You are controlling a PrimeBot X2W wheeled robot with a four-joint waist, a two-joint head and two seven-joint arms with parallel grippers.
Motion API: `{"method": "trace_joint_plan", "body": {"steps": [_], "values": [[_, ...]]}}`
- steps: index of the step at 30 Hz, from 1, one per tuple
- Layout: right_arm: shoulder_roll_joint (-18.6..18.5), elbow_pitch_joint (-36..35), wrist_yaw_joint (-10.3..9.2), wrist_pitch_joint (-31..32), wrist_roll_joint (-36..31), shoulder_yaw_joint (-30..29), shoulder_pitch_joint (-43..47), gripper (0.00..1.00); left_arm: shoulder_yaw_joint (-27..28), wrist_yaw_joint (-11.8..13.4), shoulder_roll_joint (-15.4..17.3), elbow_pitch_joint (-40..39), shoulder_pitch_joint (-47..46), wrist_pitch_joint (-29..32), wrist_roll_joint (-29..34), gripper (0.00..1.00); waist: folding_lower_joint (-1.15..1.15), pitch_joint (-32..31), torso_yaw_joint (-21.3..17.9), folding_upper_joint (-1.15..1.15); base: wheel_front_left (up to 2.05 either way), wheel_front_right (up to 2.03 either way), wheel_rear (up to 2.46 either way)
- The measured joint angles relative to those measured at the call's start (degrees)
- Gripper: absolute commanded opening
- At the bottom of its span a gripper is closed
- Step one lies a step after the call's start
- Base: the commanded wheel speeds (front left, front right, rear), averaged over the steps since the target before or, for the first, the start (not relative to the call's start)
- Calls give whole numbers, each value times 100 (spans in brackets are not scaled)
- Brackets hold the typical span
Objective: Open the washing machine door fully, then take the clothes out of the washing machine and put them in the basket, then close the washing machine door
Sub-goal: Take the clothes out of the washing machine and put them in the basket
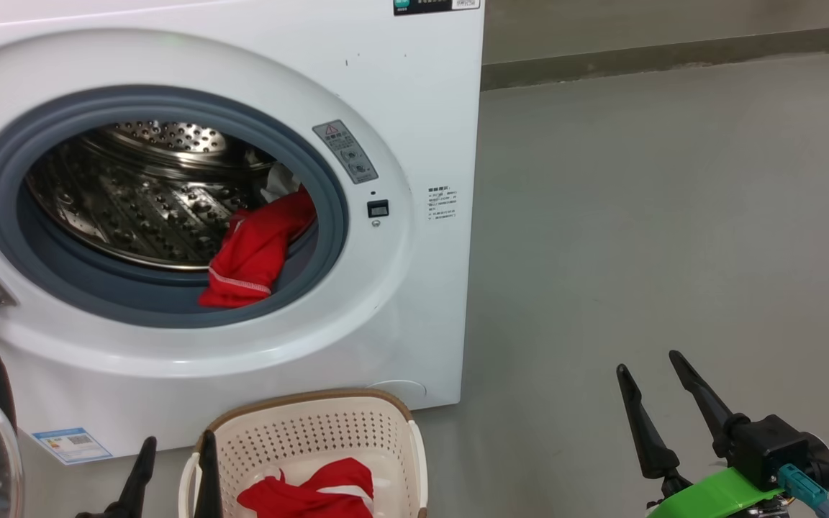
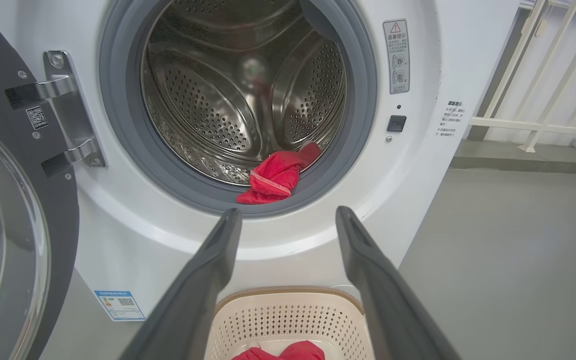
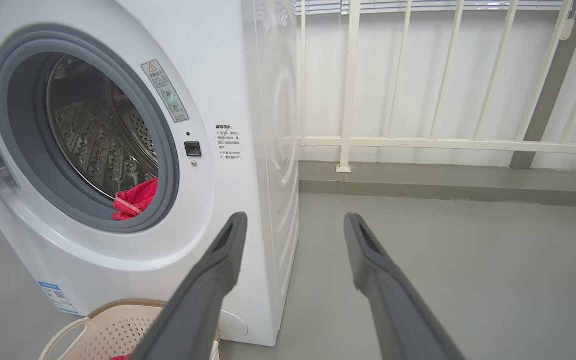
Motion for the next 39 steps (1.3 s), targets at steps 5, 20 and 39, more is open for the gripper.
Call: {"method": "trace_joint_plan", "body": {"steps": [5, 20, 39], "values": [[1, -8, 0, 0, 0, 0, -1, 100, -22, 0, 16, 1, -5, -9, -2, 100, 0, 67, -13, 0, 0, 0, 0], [10, -120, 0, 0, -1, 90, -153, 100, -103, 46, 47, 165, -675, -42, 0, 100, 0, 550, -8, 0, 0, 0, 0], [30, -221, 0, 0, 10, 274, -1044, 100, 12, -254, 358, 1385, -2977, -244, -48, 100, 0, 1648, 3, 0, 0, 0, 0]]}}
